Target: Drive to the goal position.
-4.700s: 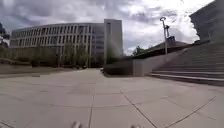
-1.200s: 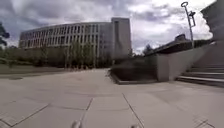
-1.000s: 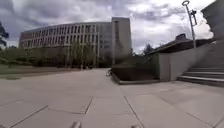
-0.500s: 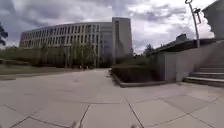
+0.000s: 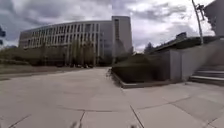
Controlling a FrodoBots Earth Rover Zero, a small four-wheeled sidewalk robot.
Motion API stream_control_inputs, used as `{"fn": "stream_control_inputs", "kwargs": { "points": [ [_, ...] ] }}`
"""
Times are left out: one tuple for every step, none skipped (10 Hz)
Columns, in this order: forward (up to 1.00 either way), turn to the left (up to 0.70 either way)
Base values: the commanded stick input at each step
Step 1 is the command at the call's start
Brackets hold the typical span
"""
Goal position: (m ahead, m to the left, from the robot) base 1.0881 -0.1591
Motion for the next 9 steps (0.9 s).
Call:
{"fn": "stream_control_inputs", "kwargs": {
  "points": [
    [0.7, 0.0],
    [0.7, 0.0],
    [0.7, 0.0],
    [0.7, 0.0],
    [0.7, 0.0],
    [0.7, 0.0],
    [0.7, 0.0],
    [0.7, 0.0],
    [0.7, 0.0]
  ]
}}
